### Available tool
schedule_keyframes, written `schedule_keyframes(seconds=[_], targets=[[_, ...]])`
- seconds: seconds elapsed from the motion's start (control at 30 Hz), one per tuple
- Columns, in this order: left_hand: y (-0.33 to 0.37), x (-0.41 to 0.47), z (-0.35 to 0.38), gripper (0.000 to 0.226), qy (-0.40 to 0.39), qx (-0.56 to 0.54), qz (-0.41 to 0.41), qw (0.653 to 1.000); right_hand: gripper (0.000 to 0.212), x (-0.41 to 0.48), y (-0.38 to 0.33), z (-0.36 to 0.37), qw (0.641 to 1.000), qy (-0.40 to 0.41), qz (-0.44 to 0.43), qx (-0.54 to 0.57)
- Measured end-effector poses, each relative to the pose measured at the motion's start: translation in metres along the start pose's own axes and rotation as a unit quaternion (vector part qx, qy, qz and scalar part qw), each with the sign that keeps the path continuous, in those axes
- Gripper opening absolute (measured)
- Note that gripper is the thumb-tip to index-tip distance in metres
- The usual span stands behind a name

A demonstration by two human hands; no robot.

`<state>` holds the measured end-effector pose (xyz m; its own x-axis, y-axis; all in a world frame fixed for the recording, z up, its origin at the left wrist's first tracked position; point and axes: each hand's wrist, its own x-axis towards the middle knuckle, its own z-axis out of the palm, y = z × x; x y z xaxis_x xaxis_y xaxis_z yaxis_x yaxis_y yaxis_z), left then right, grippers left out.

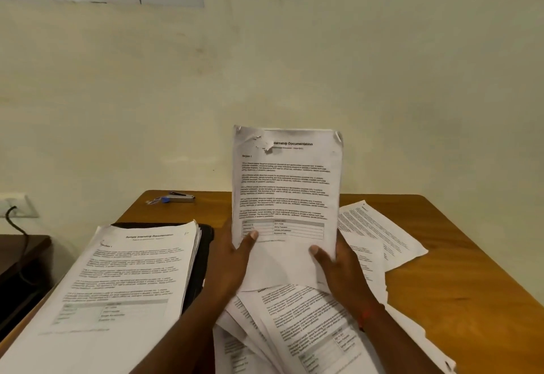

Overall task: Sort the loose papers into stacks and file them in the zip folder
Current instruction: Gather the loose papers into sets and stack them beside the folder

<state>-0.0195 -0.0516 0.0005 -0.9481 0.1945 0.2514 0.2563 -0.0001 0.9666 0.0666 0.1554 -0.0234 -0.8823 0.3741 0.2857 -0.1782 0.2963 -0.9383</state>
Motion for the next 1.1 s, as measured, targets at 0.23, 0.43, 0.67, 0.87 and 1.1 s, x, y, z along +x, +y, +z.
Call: schedule_keyframes(seconds=[0.23, 0.43, 0.67, 0.87, 1.1], targets=[[0.005, 0.002, -0.007, 0.039, 0.084, -0.021, -0.023, 0.996, 0.026, 0.016, 0.008, -0.032, 0.945, 0.177, 0.051, -0.269], [0.0, 0.009, -0.011, 0.042, 0.122, -0.063, -0.075, 0.988, 0.062, 0.023, 0.028, -0.065, 0.851, 0.161, 0.147, -0.478], [-0.004, 0.014, -0.017, 0.048, 0.181, -0.088, -0.107, 0.974, 0.063, 0.018, 0.001, -0.048, 0.899, 0.0, 0.168, -0.405], [-0.005, 0.015, -0.018, 0.048, 0.178, -0.086, -0.121, 0.973, 0.045, 0.015, 0.007, -0.052, 0.95, -0.009, 0.155, -0.271], [-0.003, 0.013, -0.012, 0.041, 0.136, -0.078, -0.108, 0.982, 0.024, 0.014, 0.007, -0.048, 0.965, 0.044, 0.118, -0.229]])
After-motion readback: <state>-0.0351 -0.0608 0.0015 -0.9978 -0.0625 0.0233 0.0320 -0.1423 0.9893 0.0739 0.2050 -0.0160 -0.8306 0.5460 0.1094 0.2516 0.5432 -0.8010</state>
